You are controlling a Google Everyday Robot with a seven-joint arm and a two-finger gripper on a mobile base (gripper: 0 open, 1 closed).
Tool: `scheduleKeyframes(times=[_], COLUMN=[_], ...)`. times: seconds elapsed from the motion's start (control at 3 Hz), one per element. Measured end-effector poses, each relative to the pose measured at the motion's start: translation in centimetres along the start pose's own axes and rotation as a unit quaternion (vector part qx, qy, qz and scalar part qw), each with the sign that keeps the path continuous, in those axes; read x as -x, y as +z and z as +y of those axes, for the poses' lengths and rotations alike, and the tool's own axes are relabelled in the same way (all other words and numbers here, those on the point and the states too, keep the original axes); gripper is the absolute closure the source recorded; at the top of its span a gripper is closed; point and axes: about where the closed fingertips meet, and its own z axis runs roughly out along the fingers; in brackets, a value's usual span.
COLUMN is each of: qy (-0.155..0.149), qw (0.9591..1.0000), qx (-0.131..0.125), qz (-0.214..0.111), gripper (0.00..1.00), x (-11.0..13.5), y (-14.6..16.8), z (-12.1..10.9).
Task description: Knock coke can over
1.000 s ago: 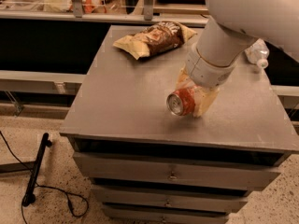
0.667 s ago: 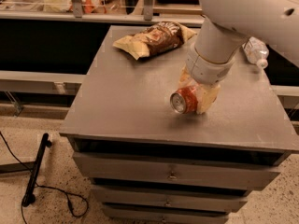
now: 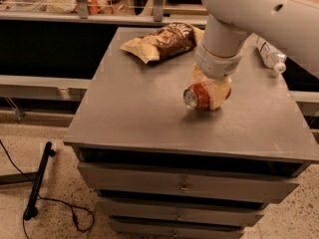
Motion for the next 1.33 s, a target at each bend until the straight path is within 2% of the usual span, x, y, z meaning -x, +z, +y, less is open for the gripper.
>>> scheduleKeyframes(times=[0.33, 1.0, 1.33], qy=[0.001, -0.001, -0.003], qw=[1.0000, 0.9999, 0.9998], qx=[0.000, -0.002, -0.002], qz=[0.000, -0.016, -0.022], gripper=[0.59, 0.13, 0.00], x=[-0.49, -0.40, -0.28], y=[0.29, 0.40, 0.43], z=[-1.31, -1.98, -1.95])
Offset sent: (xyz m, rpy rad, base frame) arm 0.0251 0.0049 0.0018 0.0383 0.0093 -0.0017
